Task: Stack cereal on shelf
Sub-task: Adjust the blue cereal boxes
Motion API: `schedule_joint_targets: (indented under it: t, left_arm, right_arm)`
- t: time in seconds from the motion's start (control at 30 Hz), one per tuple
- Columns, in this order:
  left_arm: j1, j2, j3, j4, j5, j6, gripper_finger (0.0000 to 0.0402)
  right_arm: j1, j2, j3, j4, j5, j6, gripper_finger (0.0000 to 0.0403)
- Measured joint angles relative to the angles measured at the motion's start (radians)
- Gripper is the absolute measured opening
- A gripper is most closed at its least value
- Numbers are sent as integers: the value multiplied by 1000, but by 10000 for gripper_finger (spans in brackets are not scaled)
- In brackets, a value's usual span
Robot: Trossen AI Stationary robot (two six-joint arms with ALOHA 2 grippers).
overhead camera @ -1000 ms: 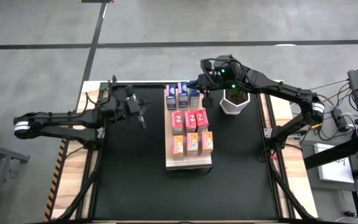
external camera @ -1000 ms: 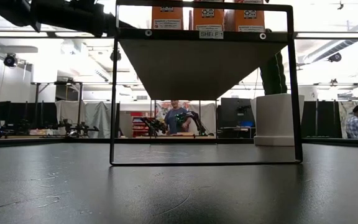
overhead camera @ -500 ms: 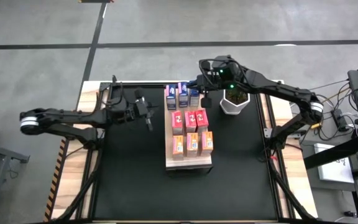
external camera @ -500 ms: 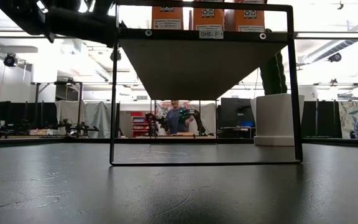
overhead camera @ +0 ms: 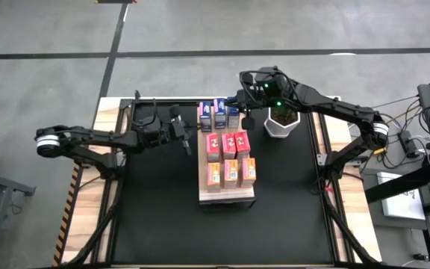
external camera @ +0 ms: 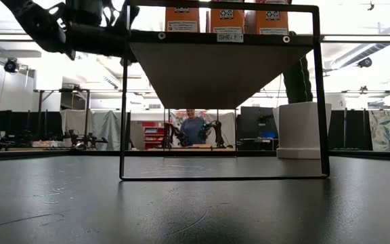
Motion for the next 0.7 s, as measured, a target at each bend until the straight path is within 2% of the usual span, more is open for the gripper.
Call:
schedule_joint_targets:
  t: [0.7]
  left_arm:
    - [18,98,4,111,-1,-20,0]
  right_arm:
    - [0,0,0,0,0,2,9]
